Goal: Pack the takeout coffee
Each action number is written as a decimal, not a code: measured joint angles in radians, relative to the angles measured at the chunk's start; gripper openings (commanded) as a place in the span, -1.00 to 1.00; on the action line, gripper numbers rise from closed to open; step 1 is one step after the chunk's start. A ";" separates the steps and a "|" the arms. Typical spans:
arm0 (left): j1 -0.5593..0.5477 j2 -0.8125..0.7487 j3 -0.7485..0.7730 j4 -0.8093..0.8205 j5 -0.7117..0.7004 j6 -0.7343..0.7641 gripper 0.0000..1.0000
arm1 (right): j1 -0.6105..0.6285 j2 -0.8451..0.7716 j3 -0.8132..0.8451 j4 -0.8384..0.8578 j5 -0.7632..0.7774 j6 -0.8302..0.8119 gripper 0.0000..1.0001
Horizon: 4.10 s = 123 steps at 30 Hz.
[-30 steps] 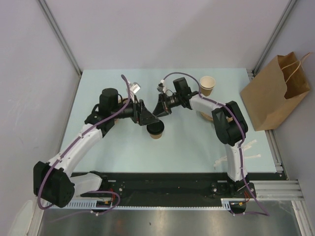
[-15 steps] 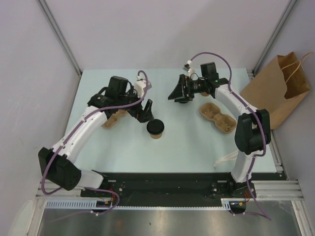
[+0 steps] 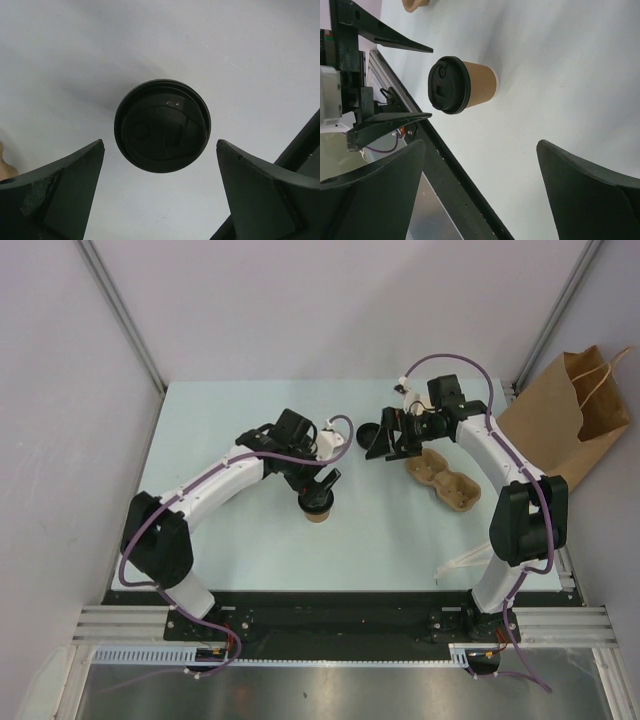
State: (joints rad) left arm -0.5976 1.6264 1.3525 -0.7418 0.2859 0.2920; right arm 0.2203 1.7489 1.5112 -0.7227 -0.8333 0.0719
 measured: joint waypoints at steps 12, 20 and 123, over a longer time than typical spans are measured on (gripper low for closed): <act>-0.040 0.059 0.006 0.024 -0.047 0.039 0.75 | -0.007 0.000 -0.006 -0.019 0.017 -0.017 0.98; -0.048 0.065 -0.010 0.045 -0.056 0.060 0.54 | -0.022 0.000 -0.006 -0.020 0.016 -0.017 0.99; 0.695 0.045 0.572 -0.135 0.055 0.050 0.99 | -0.444 -0.191 0.381 -0.242 0.166 -0.277 0.99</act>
State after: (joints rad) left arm 0.0975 1.6718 1.9247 -0.8768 0.3408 0.3424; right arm -0.2237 1.5581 1.8919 -0.9646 -0.6674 -0.2054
